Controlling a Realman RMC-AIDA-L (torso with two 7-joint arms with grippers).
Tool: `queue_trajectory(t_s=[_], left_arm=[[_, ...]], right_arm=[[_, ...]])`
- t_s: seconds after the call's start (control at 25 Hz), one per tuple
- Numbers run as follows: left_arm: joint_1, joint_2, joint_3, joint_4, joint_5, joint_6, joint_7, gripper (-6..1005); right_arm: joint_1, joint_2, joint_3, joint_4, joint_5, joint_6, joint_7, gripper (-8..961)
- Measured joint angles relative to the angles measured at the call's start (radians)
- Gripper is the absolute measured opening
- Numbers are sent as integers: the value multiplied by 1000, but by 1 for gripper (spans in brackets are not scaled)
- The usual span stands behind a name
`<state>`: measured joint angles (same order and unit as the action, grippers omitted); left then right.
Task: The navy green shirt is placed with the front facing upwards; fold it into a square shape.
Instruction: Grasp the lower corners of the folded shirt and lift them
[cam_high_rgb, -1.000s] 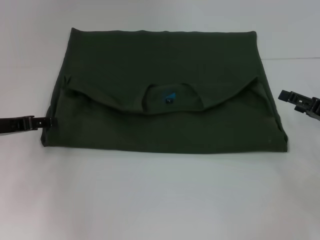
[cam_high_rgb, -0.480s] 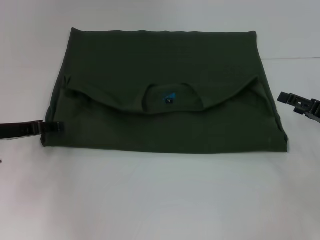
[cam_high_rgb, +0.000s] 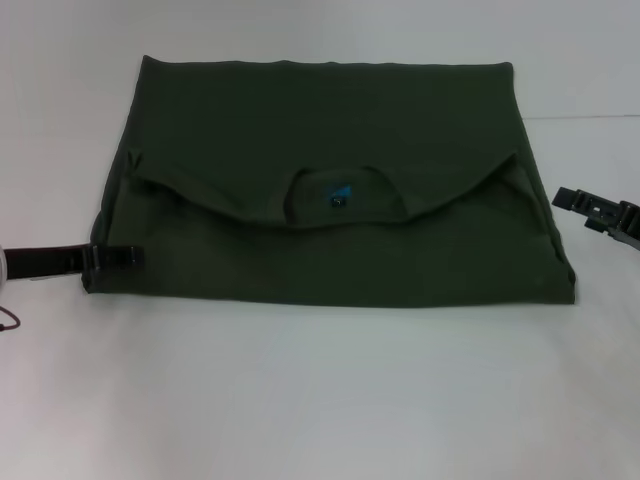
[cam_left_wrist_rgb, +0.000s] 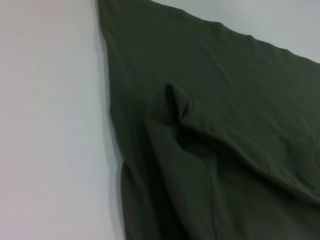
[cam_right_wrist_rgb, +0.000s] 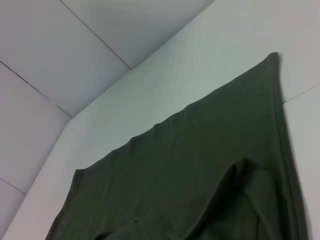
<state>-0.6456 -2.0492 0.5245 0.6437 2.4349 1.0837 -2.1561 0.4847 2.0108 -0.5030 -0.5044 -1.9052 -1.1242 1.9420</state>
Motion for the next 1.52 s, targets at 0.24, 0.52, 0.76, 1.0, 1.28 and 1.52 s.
queue_trajectory(t_s=[0.24,0.52,0.76,1.0,1.28,1.52], left_arm=[[2,3,3,4,17,27,-8,599],[5,-8,26,12,22,4,16,477],[4,-8,26,24,21,3,14,231],[4,-8,26,27,23,2,11,74],[4,-7,18,34,19,8,9,44],[0,-5,19,31,18,6,9,48]], right_arm=[[0,0,0,0,0,-2,0,924],[1,0,0,0,0,-3,1,924],[1,0,0,0,0,-7,2,923],[0,-10,-18,-7,-5,-26,23,923],[28,-96,-76,-133,-186,-189,339,923],[124,-153,-81,-225,-468,-300,609,922]])
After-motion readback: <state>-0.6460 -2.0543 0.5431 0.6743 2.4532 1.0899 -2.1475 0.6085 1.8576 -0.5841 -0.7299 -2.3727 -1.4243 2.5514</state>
